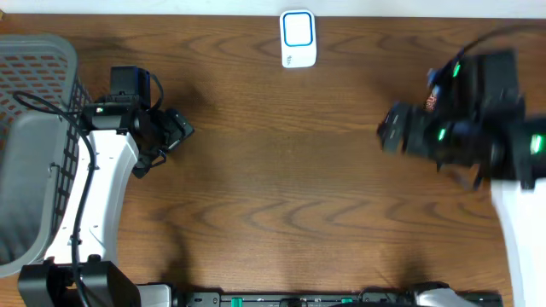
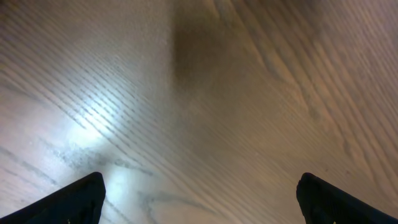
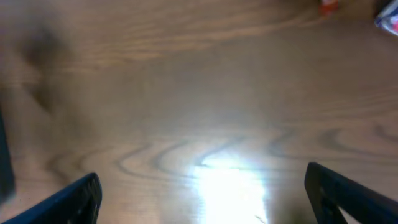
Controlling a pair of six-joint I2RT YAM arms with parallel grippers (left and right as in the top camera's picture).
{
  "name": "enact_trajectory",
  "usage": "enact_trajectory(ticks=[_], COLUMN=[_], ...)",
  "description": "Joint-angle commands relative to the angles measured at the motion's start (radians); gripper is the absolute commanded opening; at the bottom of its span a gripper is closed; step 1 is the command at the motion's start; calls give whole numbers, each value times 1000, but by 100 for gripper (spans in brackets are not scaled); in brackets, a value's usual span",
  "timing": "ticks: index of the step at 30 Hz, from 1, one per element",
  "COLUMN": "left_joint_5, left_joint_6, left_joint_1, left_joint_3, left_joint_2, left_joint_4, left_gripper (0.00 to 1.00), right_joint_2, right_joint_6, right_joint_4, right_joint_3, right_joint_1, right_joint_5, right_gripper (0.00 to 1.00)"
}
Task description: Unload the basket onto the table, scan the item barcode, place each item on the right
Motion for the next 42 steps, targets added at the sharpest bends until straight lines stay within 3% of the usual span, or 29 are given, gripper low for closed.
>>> enact_trajectory(ticks=[1, 8, 12, 26, 29, 36, 42], left_joint_5=[-10, -10, -10, -10, -10, -10, -10], left_joint_6=[6, 6, 6, 6, 6, 6, 6], left_joint_1=[5, 5, 5, 5, 5, 5, 5], left_joint_3=[0, 0, 0, 0, 0, 0, 0], left_joint_2=[-3, -3, -3, -3, -3, -3, -3], left_joint_4=[-2, -2, -2, -2, -2, -2, -2], left_gripper=[98, 98, 98, 98, 98, 98, 98], right_joint_2=[-162, -372, -408, -408, -408, -533, -717], right_joint_6=[18, 156, 251, 228, 173, -82, -95], right_joint_4=[57, 74, 55, 101, 196, 633, 904], right_joint_3=[-187, -398, -433, -479, -549, -852, -1112], right_joint_1=[91, 148, 148, 148, 148, 101, 8], right_joint_5=[34, 30, 30, 113, 105, -63, -83], right_gripper=[99, 99, 99, 99, 99, 99, 99])
